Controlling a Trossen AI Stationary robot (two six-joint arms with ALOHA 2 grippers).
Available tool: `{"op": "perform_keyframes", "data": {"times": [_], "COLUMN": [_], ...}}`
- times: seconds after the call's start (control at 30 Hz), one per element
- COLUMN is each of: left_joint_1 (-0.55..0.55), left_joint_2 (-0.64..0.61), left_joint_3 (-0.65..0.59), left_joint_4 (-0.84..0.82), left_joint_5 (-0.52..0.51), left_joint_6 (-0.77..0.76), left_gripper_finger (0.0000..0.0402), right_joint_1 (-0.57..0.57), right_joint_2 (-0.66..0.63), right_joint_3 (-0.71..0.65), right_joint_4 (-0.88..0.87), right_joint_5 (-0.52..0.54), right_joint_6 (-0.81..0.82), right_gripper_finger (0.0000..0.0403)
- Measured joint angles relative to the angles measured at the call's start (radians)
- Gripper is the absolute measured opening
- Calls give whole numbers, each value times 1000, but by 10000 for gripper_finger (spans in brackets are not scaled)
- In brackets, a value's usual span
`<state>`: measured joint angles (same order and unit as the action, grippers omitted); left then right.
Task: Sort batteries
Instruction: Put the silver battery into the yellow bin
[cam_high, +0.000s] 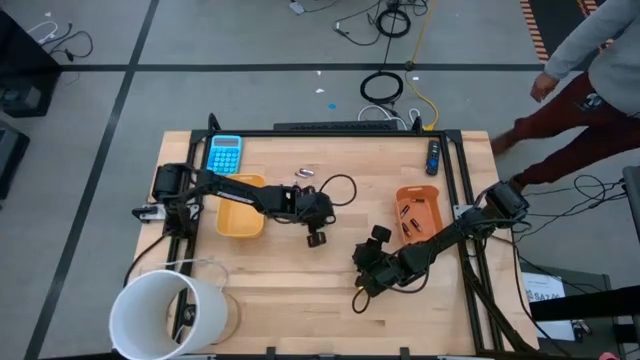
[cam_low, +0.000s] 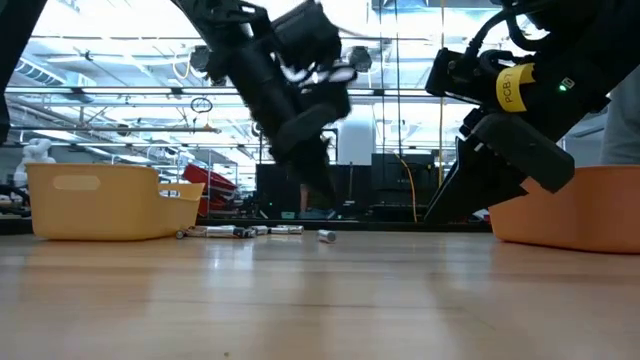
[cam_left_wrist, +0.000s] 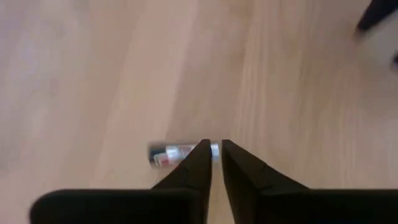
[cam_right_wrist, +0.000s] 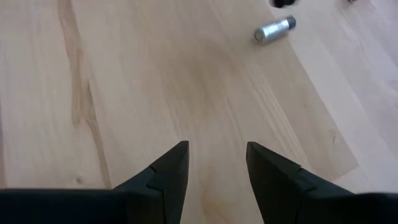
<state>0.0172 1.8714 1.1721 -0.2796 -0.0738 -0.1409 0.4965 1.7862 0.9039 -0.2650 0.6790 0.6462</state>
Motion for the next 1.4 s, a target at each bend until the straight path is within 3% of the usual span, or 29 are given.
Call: {"op": "perform_keyframes", "data": {"times": [0.27, 0.4, 0.5, 0.67, 0.77, 1.03, 1.4], "left_joint_1": [-65, -63, -53, -29, -22, -39, -60], "left_joint_2": [0, 0, 0, 0, 0, 0, 0], "left_joint_3": [0, 1, 1, 1, 1, 1, 1], "left_joint_4": [-108, -162, -226, -298, -311, -321, -237], "left_joint_5": [-67, -64, -37, 43, 58, -95, -116], "left_joint_6": [149, 107, 51, -10, 82, 359, 560], "left_gripper_finger": [156, 216, 238, 237, 230, 226, 225], "right_joint_1": [-6, -5, -5, -5, -5, -5, -4], "right_joint_2": [0, 0, 0, 0, 0, 0, 0], "right_joint_3": [0, 0, 0, 0, -1, -1, -1], "right_joint_4": [7, 7, 9, 11, 14, 15, 20], "right_joint_5": [0, 0, 0, 0, 0, -2, -4], "right_joint_6": [-11, -6, -4, 0, 0, 0, 13], "right_gripper_finger": [153, 153, 153, 153, 153, 153, 153]}}
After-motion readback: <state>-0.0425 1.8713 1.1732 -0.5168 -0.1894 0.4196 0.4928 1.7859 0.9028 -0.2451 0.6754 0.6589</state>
